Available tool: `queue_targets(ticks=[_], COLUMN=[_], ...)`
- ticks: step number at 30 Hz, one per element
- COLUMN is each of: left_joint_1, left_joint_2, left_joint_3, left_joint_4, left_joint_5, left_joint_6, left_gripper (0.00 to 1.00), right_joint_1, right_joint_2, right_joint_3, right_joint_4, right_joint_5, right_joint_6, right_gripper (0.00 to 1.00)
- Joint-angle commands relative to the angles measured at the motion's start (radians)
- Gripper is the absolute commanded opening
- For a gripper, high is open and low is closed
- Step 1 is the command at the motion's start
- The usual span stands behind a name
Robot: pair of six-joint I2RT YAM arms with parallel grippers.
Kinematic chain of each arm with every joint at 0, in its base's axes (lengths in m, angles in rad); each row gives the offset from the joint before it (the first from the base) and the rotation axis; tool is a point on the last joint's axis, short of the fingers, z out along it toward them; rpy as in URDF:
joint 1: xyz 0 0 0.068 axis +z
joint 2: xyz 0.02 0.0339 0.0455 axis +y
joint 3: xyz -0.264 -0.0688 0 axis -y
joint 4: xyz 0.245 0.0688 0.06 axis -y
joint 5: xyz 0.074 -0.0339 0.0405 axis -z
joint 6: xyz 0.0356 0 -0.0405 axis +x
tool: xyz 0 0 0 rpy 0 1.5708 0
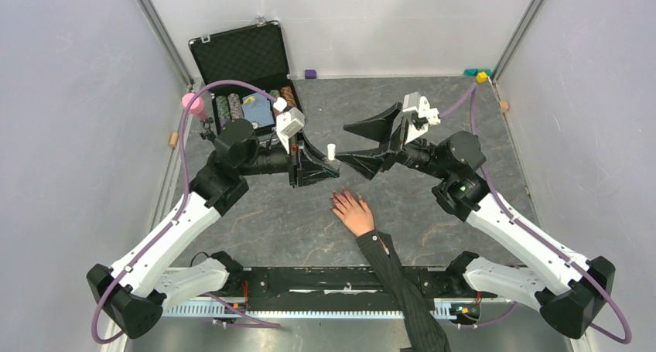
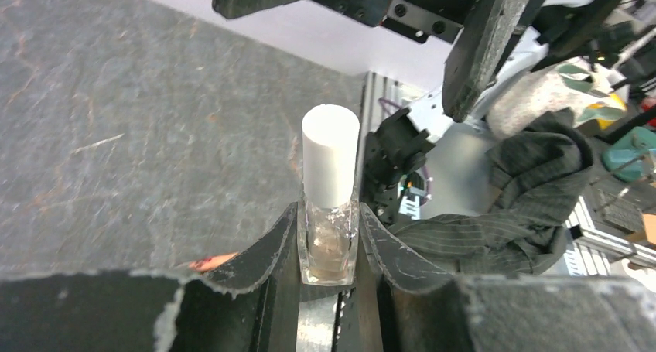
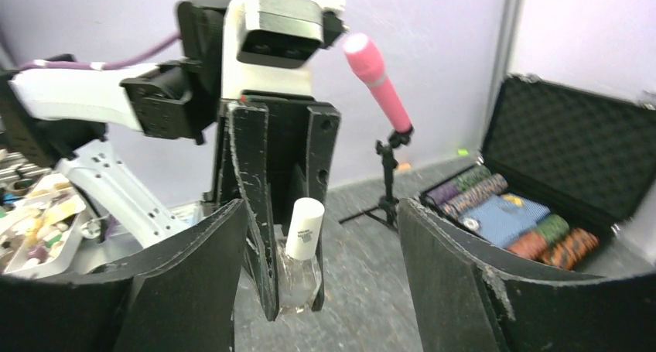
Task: Paint the nails
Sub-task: Screw the nail polish bottle.
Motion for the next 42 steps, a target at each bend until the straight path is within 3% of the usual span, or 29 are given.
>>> queue_targets(ticks=[1,9,23,35,38,42], left_joint_1=[0.006,0.006,0.006,0.005,0.006,0.006], left_joint_2=[-0.004,0.010,0.017,0.025,0.024,0.020], left_joint_3=[0.008,0.008,0.007,0.013,0.014,0.016], left_joint_4=[0.141,0.160,0.159,0.139,0.132,0.125], left_joint_5=[0.158,0.211,0.207,0.199,0.195,0.185], left_joint_6=[-0.093,-0.110,-0.108,-0.097,-0.092,-0.086], left_gripper=[0.02,0.02,0.02,0.02,0.02,0.02], right_joint_1=[-0.003,-0.003,-0.003,-0.003,-0.003,-0.003], right_joint_2=[0.020,0.081,0.157,0.163,0.172,0.178], right_joint_3=[-0.017,-0.026,0.019,0.004,0.004,0.005], right_joint_4=[0.231,0.403,0.330,0.439,0.462,0.448], right_joint_5=[-0.156,-0.243,-0.320,-0.326,-0.330,-0.332], right_joint_6=[0.094,0.224,0.263,0.334,0.353,0.354], right_gripper=[0.75,0.69,0.49,0.43,0.37,0.21])
